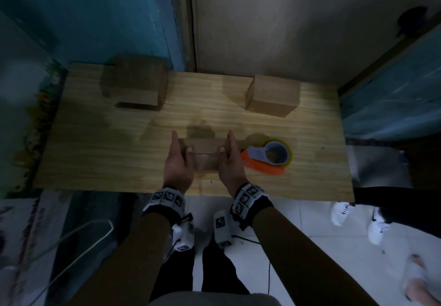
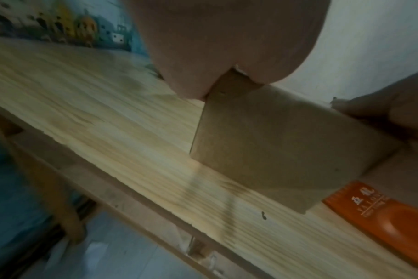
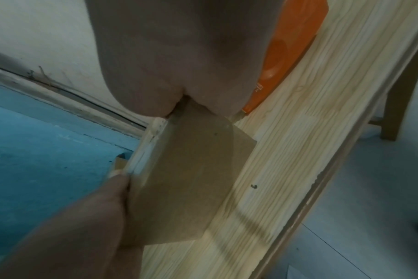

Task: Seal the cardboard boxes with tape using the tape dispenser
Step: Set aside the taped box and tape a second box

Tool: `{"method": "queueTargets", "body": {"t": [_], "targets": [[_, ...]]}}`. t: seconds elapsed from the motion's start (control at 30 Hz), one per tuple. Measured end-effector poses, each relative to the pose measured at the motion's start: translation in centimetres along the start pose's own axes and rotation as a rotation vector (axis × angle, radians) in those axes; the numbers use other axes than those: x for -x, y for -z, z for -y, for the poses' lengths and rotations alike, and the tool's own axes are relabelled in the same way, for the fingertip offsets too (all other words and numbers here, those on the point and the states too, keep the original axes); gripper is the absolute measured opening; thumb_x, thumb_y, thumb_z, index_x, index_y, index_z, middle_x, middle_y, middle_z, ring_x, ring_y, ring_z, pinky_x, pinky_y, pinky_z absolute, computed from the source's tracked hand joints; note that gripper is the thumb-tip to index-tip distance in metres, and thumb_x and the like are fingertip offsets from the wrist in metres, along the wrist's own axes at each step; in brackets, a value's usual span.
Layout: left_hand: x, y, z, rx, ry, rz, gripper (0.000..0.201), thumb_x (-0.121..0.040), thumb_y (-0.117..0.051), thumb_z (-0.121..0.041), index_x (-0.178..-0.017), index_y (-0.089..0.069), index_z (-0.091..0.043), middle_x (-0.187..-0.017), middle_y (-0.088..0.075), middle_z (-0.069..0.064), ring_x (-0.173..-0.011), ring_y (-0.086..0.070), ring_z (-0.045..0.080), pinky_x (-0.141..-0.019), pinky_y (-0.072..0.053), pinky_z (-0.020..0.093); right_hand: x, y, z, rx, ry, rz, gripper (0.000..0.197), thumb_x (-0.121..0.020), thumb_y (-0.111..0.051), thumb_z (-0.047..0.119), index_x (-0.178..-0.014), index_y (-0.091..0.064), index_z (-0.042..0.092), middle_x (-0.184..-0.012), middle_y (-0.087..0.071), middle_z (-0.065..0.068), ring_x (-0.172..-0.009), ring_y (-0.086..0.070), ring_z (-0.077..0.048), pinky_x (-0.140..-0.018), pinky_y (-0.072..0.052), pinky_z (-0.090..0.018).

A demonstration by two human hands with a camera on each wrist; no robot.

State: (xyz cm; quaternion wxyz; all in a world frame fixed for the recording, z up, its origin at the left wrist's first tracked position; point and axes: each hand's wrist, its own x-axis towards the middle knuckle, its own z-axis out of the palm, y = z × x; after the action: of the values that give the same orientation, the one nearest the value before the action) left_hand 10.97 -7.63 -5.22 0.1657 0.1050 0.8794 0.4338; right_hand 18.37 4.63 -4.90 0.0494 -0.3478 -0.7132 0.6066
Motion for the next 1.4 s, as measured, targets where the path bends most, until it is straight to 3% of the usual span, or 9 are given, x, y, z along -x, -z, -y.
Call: {"method": "queueTargets", "body": {"t": [0.1,0.27,0.47,0.63,0.83,0.97,1.13,1.27,1.4], "targets": [[-0.2,0.2,0.5,0.058,0.046,0.081,0.062,-0.104,-0.037,-0.030,-0.157,-0.008,-0.018,-0.156,-0.033,0.012,-0.136,-0.040,0.030,-0.102,-0.032,0.027,-0.3,0.1,-0.3,0.000,0.008,0.033,0.056,-0.109,-0.033,0.021,-0.159,-0.009,0.013,-0.164,-0.018,-0.004,-0.145,-0.021,-0.009,-0.102,-0.022,-0.009],[-1.1,0.5,1.3,0.150,0.129,0.160,0.057,-0.105,-0.027,-0.034,-0.157,-0.006,-0.020,-0.161,-0.019,0.010,-0.145,-0.025,0.027,-0.118,-0.024,0.037,-0.5,0.2,-0.4,-0.023,-0.013,0.070,0.057,-0.109,-0.029,0.024,-0.160,-0.005,0.015,-0.164,-0.014,0.000,-0.143,-0.019,-0.006,-0.096,-0.025,0.003],[-1.3,0.3,1.7,0.227,0.190,0.144,0.053,-0.106,-0.022,-0.036,-0.156,-0.014,-0.019,-0.161,-0.020,0.010,-0.147,-0.022,0.025,-0.120,-0.019,0.037,-0.9,0.5,-0.9,-0.137,-0.112,0.101,0.058,-0.109,-0.030,0.031,-0.160,-0.004,0.026,-0.167,-0.009,-0.002,-0.152,-0.012,-0.017,-0.123,-0.017,-0.036],[-1.8,0.2,2.0,0.318,0.272,0.145,0.053,-0.106,-0.024,-0.039,-0.154,-0.026,-0.018,-0.157,-0.028,0.007,-0.145,-0.026,0.023,-0.113,-0.019,0.025,-1.3,0.7,-0.8,-0.292,-0.239,0.121,0.055,-0.110,-0.033,0.027,-0.159,-0.008,0.030,-0.164,-0.015,-0.003,-0.151,-0.013,-0.018,-0.109,-0.021,-0.025],[-2.0,0.4,1.3,0.400,0.438,0.170,0.081,-0.091,-0.028,-0.071,-0.147,-0.042,-0.014,-0.150,-0.041,0.015,-0.136,-0.040,0.030,-0.116,-0.031,0.044,-2.0,0.8,-0.4,-0.372,-0.342,0.137,0.056,-0.109,-0.033,0.028,-0.160,-0.009,0.026,-0.164,-0.018,-0.005,-0.150,-0.021,-0.022,-0.110,-0.026,-0.030],[-1.9,0.5,0.5,0.418,0.448,0.162,0.062,-0.103,-0.027,-0.051,-0.144,-0.044,-0.007,-0.146,-0.044,0.018,-0.134,-0.043,0.032,-0.110,-0.033,0.034,-2.0,0.9,-0.5,-0.298,-0.335,0.160,0.058,-0.109,-0.029,0.039,-0.159,-0.003,0.031,-0.167,-0.007,-0.004,-0.153,-0.011,-0.025,-0.121,-0.018,-0.040],[-1.5,0.5,1.3,0.336,0.448,0.172,0.112,-0.067,-0.024,-0.095,-0.144,-0.047,-0.016,-0.147,-0.046,0.013,-0.135,-0.043,0.029,-0.116,-0.032,0.045,-1.3,0.8,0.3,-0.222,-0.313,0.170,0.072,-0.102,-0.034,0.058,-0.161,-0.007,0.026,-0.166,-0.015,-0.003,-0.152,-0.017,-0.027,-0.119,-0.023,-0.041],[-0.5,1.1,0.3,0.283,0.388,0.176,0.093,-0.085,-0.023,-0.082,-0.146,-0.043,-0.014,-0.149,-0.043,0.013,-0.136,-0.041,0.029,-0.117,-0.029,0.043,-1.5,0.3,-0.7,-0.111,-0.241,0.198,0.109,-0.073,-0.039,0.090,-0.158,-0.021,0.024,-0.161,-0.030,-0.011,-0.144,-0.035,-0.031,-0.115,-0.035,-0.050],[0.1,1.5,0.3,0.197,0.336,0.165,0.068,-0.100,-0.020,-0.058,-0.147,-0.042,-0.013,-0.151,-0.039,0.014,-0.138,-0.038,0.029,-0.116,-0.023,0.032,-1.4,0.3,-0.9,-0.102,-0.206,0.137,0.094,-0.085,-0.042,0.078,-0.159,-0.022,0.024,-0.162,-0.028,-0.003,-0.147,-0.031,-0.026,-0.118,-0.032,-0.048]]}}
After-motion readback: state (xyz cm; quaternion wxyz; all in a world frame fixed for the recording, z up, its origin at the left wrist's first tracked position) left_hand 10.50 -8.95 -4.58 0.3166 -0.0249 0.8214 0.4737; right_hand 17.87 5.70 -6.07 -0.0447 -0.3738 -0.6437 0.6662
